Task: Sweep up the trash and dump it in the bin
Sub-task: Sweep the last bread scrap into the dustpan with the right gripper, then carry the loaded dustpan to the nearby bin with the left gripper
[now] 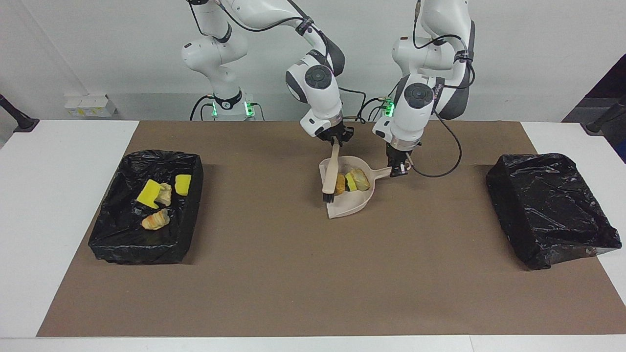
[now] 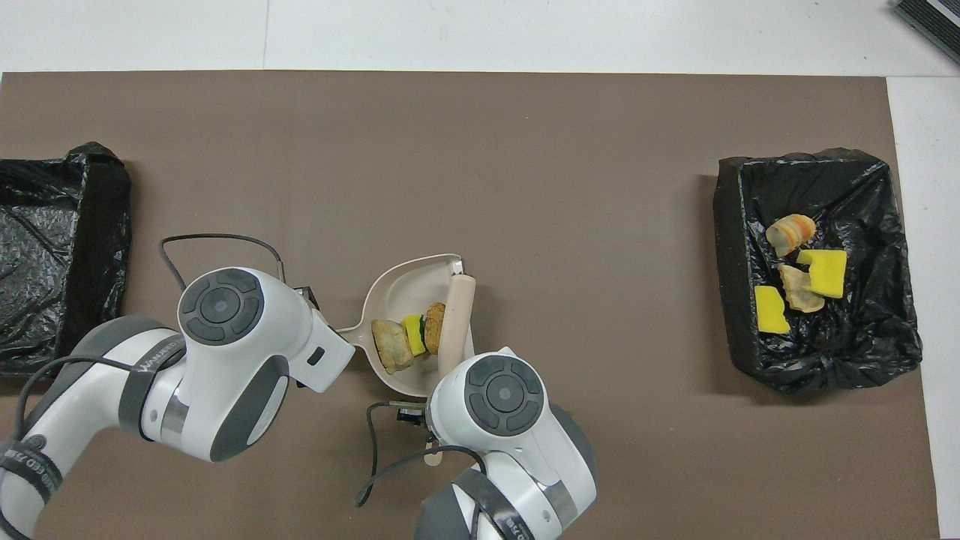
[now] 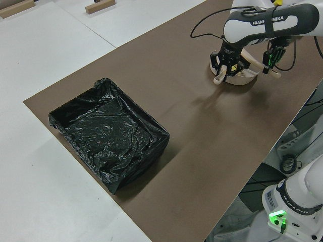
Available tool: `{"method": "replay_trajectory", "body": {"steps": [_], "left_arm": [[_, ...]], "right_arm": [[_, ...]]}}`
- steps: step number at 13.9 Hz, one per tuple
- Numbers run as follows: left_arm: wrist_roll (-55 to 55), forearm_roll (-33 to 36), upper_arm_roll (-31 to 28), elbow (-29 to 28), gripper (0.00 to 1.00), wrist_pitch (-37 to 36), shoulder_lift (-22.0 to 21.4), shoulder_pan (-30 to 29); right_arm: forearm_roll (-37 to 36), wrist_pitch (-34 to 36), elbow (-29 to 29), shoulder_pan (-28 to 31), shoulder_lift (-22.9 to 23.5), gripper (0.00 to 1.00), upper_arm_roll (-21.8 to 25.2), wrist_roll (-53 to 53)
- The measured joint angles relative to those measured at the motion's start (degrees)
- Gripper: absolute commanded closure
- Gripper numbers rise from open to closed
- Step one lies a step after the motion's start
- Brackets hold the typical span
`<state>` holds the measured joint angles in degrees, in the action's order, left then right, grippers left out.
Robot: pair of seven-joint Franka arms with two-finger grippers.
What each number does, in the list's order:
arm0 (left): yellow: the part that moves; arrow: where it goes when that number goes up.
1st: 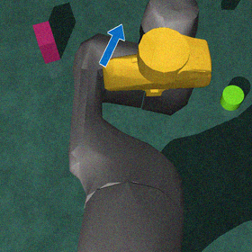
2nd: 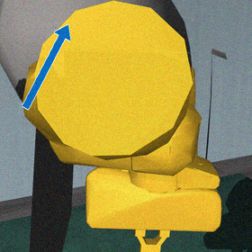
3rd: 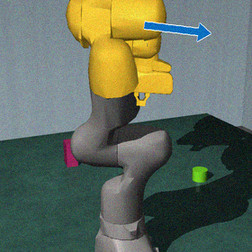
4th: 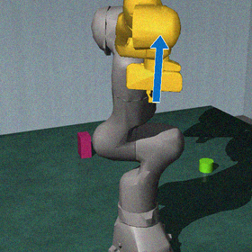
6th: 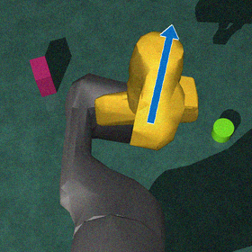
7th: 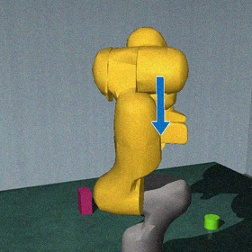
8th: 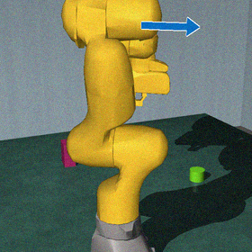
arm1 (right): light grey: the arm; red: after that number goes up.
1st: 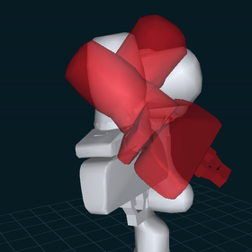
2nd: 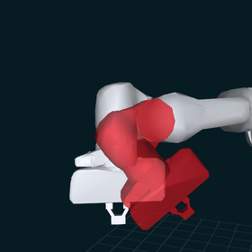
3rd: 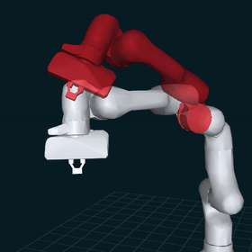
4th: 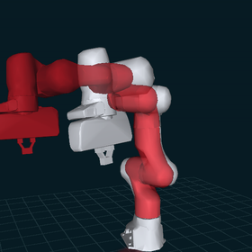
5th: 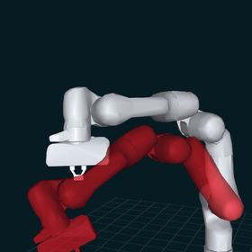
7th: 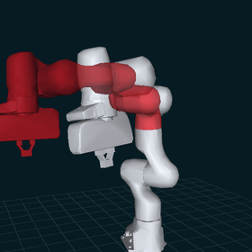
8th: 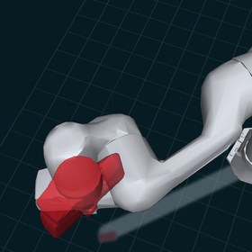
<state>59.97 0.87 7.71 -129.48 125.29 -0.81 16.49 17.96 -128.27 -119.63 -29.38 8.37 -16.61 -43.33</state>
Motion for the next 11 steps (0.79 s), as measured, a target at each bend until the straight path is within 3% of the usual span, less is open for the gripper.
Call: {"method": "replay_trajectory", "body": {"steps": [5, 11], "left_arm": [[3.2, -1.0, -0.1, -0.2, 1.00, 1.7, 0.2, -3.2], [15.4, -9.6, -0.4, 0.2, 1.00, 2.6, 1.1, -10.4]], "right_arm": [[-0.2, 4.7, 0.8, 0.8, -3.0, 1.00, 0.7, 7.5], [-5.3, 14.8, 4.7, 1.2, -4.3, 1.00, 0.7, 8.1]]}}
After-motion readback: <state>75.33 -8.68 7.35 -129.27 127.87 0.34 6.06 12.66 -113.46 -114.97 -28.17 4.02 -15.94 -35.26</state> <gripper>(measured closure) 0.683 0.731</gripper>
